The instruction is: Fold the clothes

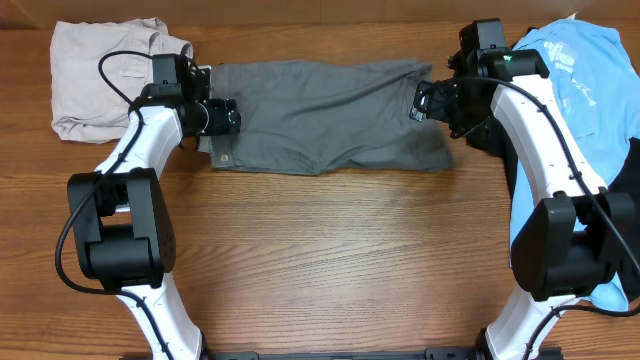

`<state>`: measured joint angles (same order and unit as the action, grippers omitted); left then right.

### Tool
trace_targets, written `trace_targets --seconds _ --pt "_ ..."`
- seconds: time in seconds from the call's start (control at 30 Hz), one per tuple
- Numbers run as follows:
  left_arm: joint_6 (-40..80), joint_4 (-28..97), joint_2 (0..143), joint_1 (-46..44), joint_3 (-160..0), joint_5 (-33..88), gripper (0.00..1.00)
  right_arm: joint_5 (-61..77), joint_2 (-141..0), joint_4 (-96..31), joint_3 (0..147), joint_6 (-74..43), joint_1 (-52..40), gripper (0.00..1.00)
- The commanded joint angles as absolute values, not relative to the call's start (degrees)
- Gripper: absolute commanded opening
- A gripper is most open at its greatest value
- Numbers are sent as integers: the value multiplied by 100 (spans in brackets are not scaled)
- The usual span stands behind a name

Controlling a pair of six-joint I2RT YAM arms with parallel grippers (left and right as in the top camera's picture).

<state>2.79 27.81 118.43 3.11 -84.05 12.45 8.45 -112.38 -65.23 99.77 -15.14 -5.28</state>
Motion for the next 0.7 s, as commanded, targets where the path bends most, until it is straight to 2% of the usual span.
trace_targets --seconds 0.0,0.17,0.27,0.3,0.33,0.4,0.5,0.6,0.67 --pt "167 2639 11885 338 -8534 1269 89 757 -11120 -6506 10160 -1479 -508 100" --pt "167 2464 12073 338 -8534 1164 85 757 -11120 -6508 10160 -1481 -508 100" --pt "174 2480 12223 338 -8534 1179 75 757 -11120 -6504 10160 -1481 -508 100" --pt "174 2477 12232 338 -8534 1192 68 755 -11120 -6501 10160 -1481 -508 100" --pt "213 2443 12223 338 -8536 1214 51 753 -11120 -6495 10160 -1479 -508 100" --pt "351 2394 12189 338 -8565 1216 26 753 -11120 -6469 10160 -1479 -508 100" --pt "513 2571 12169 338 -8788 1221 4 753 -11120 -6455 10160 -1479 -508 100" --pt "519 3118 12169 338 -9255 1253 4 690 -11120 -6458 10160 -1479 -508 100" --pt "517 3940 12169 338 -9915 1251 4 687 -11120 -6455 10160 -1476 -508 100"
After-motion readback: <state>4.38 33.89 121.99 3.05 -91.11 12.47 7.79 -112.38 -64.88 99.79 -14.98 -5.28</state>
